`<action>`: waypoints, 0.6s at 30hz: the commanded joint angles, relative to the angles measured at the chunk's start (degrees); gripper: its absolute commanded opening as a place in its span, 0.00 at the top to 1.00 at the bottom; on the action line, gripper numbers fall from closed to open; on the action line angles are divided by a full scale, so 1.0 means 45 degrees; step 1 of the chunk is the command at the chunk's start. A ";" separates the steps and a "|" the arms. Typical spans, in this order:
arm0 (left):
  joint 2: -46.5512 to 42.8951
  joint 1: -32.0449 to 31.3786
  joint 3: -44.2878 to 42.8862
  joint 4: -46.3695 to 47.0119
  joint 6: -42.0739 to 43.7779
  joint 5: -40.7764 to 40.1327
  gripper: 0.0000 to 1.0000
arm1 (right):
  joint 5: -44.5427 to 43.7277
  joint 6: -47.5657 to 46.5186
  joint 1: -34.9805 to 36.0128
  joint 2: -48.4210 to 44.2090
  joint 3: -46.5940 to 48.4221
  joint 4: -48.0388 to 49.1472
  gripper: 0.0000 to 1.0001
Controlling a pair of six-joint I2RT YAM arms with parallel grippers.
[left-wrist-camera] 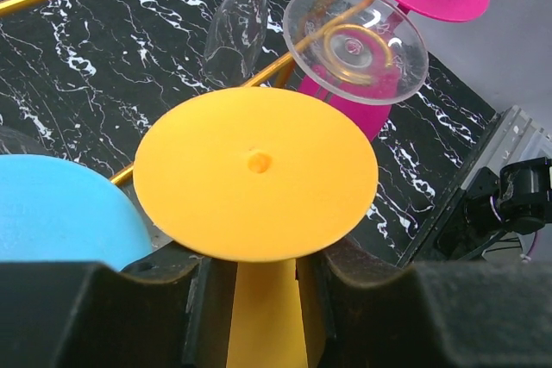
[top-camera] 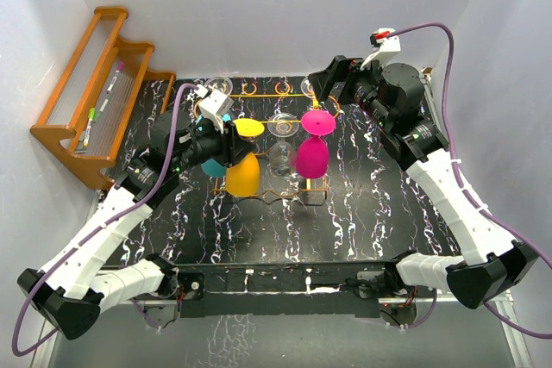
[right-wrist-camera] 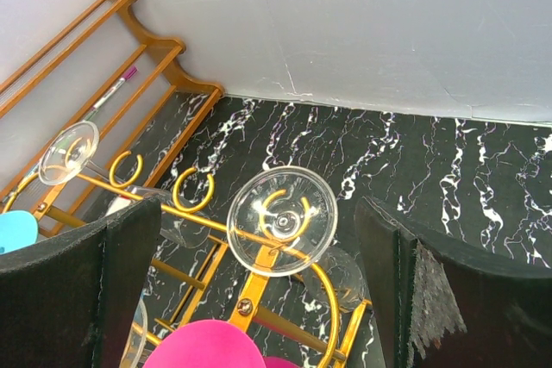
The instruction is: Place the wine glass upside down on the wine glass rack
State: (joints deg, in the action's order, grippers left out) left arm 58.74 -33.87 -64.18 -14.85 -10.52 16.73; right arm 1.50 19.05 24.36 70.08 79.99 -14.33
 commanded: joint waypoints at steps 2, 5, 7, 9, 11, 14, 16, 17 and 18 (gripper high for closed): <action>-0.0054 -0.0033 -0.0672 0.0114 0.0003 0.0139 0.70 | 0.0058 0.0068 -0.0037 -0.0498 -0.0057 0.0781 0.02; -0.0148 -0.0038 -0.0705 -0.0005 0.0111 0.0176 0.79 | 0.0042 0.0068 -0.0034 -0.0534 -0.0095 0.0781 0.02; -0.0224 -0.0035 -0.0681 -0.0118 0.0176 0.0207 0.83 | 0.0049 0.0084 -0.0038 -0.0541 -0.0113 0.0782 0.02; -0.0308 -0.0033 -0.0622 -0.0209 0.0211 0.0226 0.83 | 0.0057 0.0099 -0.0031 -0.0573 -0.0120 0.0781 0.02; -0.0413 -0.0034 -0.0577 -0.0316 0.0256 0.0246 0.84 | 0.0076 0.0113 -0.0032 -0.0574 -0.0132 0.0781 0.02; -0.0495 -0.0034 -0.0496 -0.0352 0.0304 0.0237 0.83 | 0.0106 0.0120 -0.0036 -0.0574 -0.0123 0.0791 0.02; -0.0500 -0.0038 -0.0466 -0.0371 0.0341 0.0208 0.83 | 0.0116 0.0144 -0.0023 -0.0572 -0.0088 0.0799 0.02; -0.0508 -0.0033 -0.0459 -0.0354 0.0336 0.0208 0.83 | 0.0149 0.0142 -0.0030 -0.0564 -0.0088 0.0819 0.02; -0.0514 -0.0035 -0.0444 -0.0352 0.0345 0.0208 0.84 | 0.0143 0.0162 -0.0026 -0.0573 -0.0075 0.0820 0.02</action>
State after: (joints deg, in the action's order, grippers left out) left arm 58.17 -33.87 -64.97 -16.78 -9.78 16.99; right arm 1.54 19.59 24.36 69.23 79.70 -14.31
